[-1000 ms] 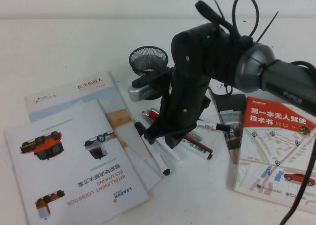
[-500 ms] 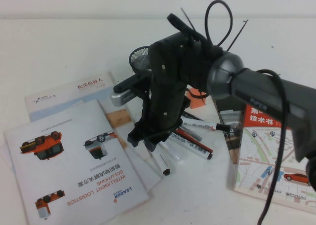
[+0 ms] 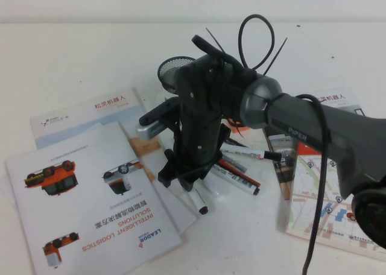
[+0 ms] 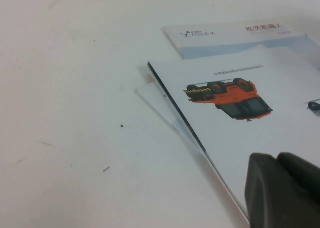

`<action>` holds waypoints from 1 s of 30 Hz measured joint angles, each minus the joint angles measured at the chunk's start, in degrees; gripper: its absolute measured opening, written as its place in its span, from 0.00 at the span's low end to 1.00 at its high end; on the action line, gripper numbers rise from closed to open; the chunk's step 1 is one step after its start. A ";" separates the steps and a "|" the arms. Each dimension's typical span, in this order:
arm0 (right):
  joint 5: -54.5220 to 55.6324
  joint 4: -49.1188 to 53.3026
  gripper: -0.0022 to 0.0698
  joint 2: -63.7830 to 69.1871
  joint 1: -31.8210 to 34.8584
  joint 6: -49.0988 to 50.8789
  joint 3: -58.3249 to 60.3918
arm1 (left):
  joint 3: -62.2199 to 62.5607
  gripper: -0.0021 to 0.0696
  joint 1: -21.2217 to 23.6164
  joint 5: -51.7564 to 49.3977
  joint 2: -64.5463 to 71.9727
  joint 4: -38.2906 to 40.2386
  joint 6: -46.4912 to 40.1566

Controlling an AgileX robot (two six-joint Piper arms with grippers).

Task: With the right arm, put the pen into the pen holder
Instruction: Pick up the pen on the table, then place the pen onto the pen holder

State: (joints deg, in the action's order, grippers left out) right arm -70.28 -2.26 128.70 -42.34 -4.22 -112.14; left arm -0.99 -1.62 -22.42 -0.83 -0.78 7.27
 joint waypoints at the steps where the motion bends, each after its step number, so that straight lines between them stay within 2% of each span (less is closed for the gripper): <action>1: 0.00 0.00 0.39 0.30 0.00 0.00 0.00 | 0.00 0.03 0.00 0.00 0.00 0.00 0.00; 9: 0.00 0.00 0.32 2.18 0.00 0.00 -0.36 | 0.00 0.03 0.00 0.00 0.00 0.00 0.00; 13: 0.00 0.71 0.22 2.12 0.00 0.12 -0.40 | 0.00 0.03 0.00 0.00 0.00 0.00 0.00; 22: 0.18 0.24 0.21 -1.07 0.00 1.52 -0.66 | 0.00 0.03 0.00 0.00 0.00 0.00 0.00; 27: 7.59 -1.11 0.21 -9.19 0.00 3.29 5.51 | 0.00 0.03 0.00 0.00 0.00 0.00 0.00; 30: 15.71 -1.37 0.21 -16.00 0.00 4.22 12.79 | 0.00 0.03 0.00 0.00 0.00 0.00 0.00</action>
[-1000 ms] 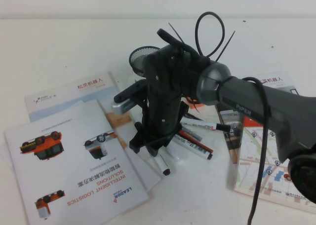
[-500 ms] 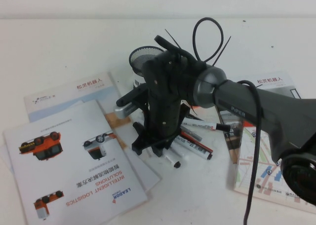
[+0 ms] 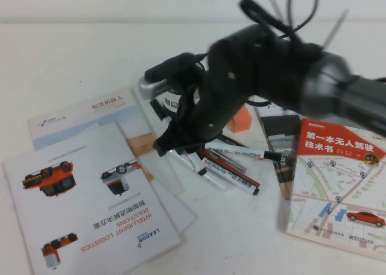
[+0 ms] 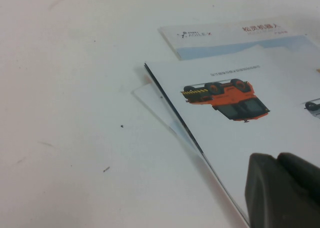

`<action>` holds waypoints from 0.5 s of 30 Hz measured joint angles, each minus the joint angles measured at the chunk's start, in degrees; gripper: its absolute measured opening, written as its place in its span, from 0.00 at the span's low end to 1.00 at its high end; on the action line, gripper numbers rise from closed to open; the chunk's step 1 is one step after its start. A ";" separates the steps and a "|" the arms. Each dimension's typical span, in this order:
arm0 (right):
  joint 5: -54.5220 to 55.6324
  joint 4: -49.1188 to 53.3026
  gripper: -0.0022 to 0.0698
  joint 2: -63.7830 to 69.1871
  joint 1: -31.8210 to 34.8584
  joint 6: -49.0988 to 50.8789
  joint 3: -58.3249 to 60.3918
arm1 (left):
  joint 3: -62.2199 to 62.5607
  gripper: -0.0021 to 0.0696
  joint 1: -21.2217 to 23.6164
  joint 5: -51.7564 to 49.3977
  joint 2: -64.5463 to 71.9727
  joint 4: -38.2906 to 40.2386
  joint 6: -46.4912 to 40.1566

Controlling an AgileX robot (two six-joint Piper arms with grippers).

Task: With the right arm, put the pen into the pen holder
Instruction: Place the pen onto the pen holder

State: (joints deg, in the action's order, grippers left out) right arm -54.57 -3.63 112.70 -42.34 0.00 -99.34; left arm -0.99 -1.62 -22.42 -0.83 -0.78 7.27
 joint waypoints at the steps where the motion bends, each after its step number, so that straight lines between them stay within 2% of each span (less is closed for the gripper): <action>1: 4.11 -0.60 0.21 -2.53 0.00 0.00 3.43 | 0.00 0.03 0.00 0.00 0.00 0.00 0.00; 4: 21.84 -3.29 0.21 -9.93 0.00 0.00 15.97 | 0.00 0.03 0.00 0.00 0.00 0.00 0.00; 8: 56.42 -6.70 0.21 -17.90 0.00 0.00 33.59 | 0.00 0.03 0.00 0.00 0.00 0.00 0.00; 11: 79.35 -7.24 0.21 -19.02 0.00 0.00 41.89 | 0.00 0.03 0.00 0.00 0.00 0.00 0.00; 15: 89.27 -4.17 0.21 -16.84 0.85 0.00 42.42 | 0.00 0.03 0.00 0.00 0.00 0.00 0.00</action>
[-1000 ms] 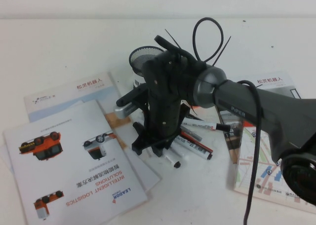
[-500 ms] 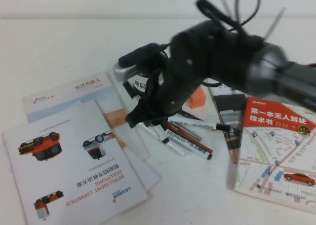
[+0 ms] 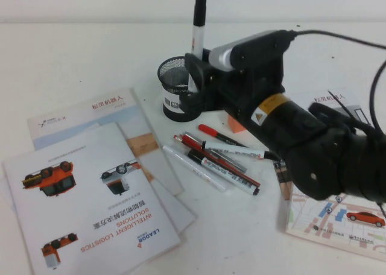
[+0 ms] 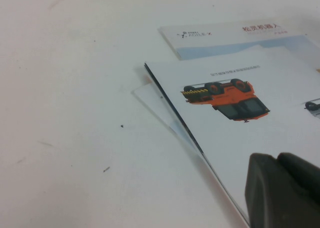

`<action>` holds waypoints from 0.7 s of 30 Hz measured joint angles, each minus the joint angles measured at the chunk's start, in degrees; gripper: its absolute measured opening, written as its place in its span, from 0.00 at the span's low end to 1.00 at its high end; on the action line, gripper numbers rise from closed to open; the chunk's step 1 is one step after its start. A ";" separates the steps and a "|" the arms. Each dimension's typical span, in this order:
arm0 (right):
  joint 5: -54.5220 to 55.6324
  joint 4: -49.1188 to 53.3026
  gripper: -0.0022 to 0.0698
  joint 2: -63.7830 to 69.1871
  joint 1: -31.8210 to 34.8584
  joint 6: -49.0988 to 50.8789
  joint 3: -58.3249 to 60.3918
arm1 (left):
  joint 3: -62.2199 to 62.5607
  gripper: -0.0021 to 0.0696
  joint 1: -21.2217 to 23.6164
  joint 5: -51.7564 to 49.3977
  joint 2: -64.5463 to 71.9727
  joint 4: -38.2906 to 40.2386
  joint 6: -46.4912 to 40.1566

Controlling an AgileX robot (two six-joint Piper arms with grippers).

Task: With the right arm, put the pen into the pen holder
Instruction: Place the pen onto the pen holder

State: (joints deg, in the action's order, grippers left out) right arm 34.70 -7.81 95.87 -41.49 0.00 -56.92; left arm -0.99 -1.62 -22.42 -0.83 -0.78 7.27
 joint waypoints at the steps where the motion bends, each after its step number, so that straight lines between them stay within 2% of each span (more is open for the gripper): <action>1: 0.95 1.60 0.21 0.97 0.55 0.00 -0.87 | 0.00 0.03 0.00 0.00 0.00 0.00 0.00; 10: 11.12 5.30 0.21 11.50 6.54 0.00 -11.82 | 0.00 0.03 0.00 0.00 0.00 0.00 0.00; 21: 9.59 14.37 0.21 24.79 8.71 0.00 -24.71 | 0.00 0.03 0.00 0.00 0.00 0.00 0.00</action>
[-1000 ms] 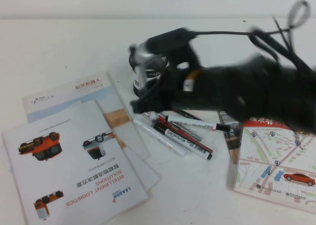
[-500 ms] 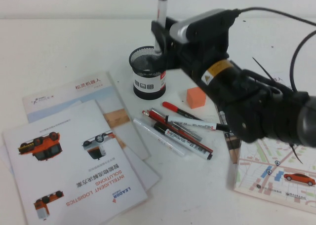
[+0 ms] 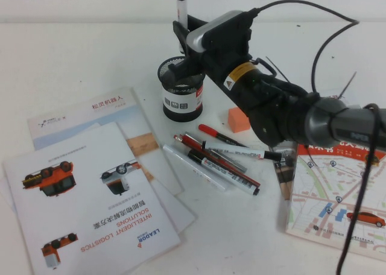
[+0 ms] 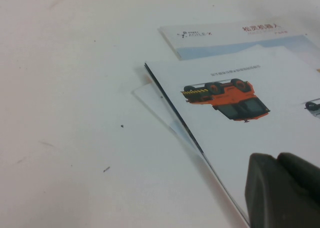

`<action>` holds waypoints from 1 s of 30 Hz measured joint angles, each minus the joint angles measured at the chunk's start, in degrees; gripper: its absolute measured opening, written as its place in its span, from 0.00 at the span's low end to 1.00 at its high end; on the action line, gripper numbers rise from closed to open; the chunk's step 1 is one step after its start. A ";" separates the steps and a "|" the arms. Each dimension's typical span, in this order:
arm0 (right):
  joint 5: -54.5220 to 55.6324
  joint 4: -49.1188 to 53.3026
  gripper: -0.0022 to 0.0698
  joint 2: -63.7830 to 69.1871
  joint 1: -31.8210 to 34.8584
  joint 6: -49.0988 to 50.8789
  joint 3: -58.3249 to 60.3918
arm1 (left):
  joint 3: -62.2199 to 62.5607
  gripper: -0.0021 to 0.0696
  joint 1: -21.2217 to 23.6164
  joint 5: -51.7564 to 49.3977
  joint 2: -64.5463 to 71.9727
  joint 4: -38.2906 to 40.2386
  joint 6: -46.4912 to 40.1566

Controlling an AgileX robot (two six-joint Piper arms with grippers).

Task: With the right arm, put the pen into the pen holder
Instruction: Place the pen onto the pen holder

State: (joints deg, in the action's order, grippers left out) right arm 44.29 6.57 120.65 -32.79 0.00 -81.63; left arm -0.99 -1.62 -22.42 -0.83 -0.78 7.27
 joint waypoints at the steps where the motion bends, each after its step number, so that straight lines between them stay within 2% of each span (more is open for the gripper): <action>1: -0.41 -0.01 0.21 0.73 0.00 0.00 -0.96 | 0.00 0.03 0.00 0.00 0.00 0.00 0.00; 8: -4.55 0.68 0.21 5.28 0.54 0.00 -7.47 | 0.00 0.03 0.00 0.00 0.00 0.00 0.00; 16: -8.64 0.79 0.23 6.86 1.41 3.98 -7.86 | 0.00 0.03 0.00 0.00 0.00 0.00 0.00; 18: -9.83 0.79 0.28 6.97 1.41 5.32 -7.86 | 0.00 0.03 0.00 0.00 0.00 0.00 0.00; 23: -9.71 0.79 0.51 6.97 1.41 6.13 -7.86 | 0.00 0.03 0.00 0.00 0.00 0.00 0.00; 25: -9.45 0.79 0.55 6.86 1.41 6.18 -7.86 | 0.00 0.03 0.00 0.00 0.00 0.00 0.00; 28: -11.28 0.79 0.54 4.77 1.41 6.51 -7.86 | 0.00 0.03 0.00 0.00 0.00 0.00 0.00; 30: -15.72 0.79 0.44 1.77 1.41 7.05 -7.86 | 0.00 0.03 0.00 0.00 0.00 0.00 0.00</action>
State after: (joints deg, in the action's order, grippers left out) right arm 28.57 7.36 122.42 -31.38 7.05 -89.49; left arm -0.99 -1.62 -22.42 -0.83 -0.78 7.27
